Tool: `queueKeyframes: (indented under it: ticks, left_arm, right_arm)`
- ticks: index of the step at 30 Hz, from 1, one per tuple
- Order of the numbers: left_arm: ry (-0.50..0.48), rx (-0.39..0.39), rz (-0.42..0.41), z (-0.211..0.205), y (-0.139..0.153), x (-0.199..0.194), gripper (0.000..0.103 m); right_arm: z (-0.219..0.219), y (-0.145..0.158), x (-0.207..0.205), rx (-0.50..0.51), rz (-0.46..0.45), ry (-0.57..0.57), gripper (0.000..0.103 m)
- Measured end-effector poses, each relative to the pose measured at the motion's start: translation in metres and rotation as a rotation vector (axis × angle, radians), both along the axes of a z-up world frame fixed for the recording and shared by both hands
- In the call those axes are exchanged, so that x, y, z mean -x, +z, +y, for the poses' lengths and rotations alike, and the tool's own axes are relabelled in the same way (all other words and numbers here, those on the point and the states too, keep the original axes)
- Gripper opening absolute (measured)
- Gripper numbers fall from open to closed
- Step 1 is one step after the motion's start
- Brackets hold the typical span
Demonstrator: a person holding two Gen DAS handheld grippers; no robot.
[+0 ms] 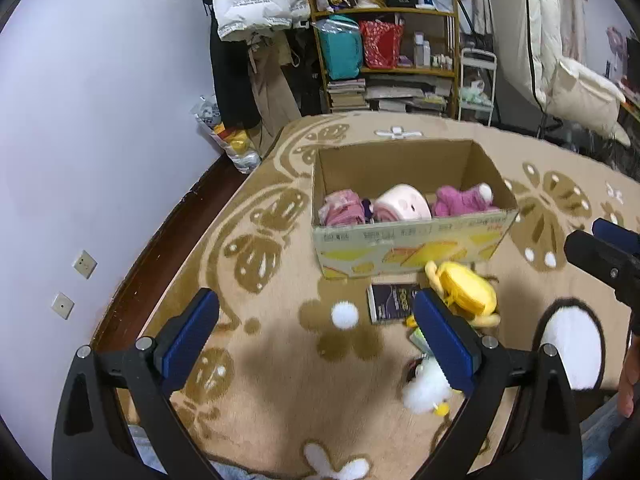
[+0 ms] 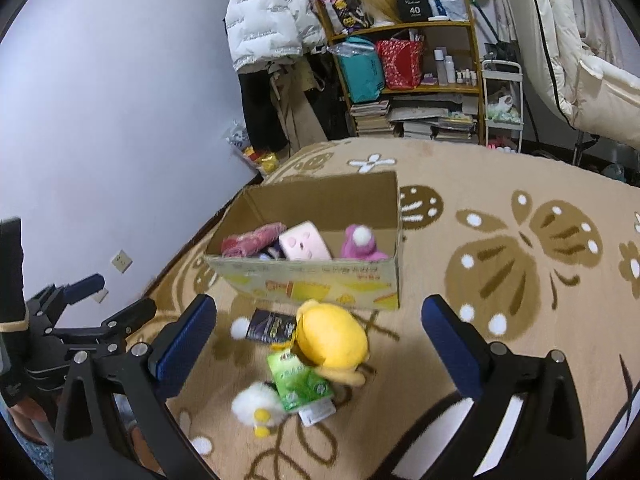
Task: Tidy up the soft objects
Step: 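Withdraw both tools from the box back over the remaining items, then lower the left tool onto the white fluffy chick while the right tool descends onto the yellow plush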
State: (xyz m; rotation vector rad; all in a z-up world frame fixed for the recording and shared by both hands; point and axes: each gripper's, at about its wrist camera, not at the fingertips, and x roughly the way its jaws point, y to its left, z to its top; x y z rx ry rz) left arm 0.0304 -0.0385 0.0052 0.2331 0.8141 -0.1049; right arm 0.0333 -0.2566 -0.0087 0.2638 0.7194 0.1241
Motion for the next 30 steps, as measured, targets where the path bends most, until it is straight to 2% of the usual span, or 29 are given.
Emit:
queueKeyframes:
  ticks: [5, 9, 25, 30]
  left_arm:
    - [-0.007, -0.002, 0.042, -0.004, -0.015, 0.004, 0.097]
    - [-0.011, 0.002, 0.087, -0.006, -0.032, 0.002, 0.097]
    - [-0.05, -0.032, 0.245, -0.021, -0.08, -0.008, 0.097]
    - [-0.069, -0.063, 0.276, -0.029, -0.09, -0.01, 0.097]
  right_arm:
    - [0.005, -0.015, 0.008, -0.009, 0.023, 0.006, 0.103]
    - [0.003, -0.031, 0.007, -0.061, 0.059, 0.009, 0.103]
    - [0.001, -0.071, -0.012, -0.072, 0.177, 0.011, 0.103]
    - [0.004, -0.081, -0.017, -0.066, 0.21, 0.015, 0.103]
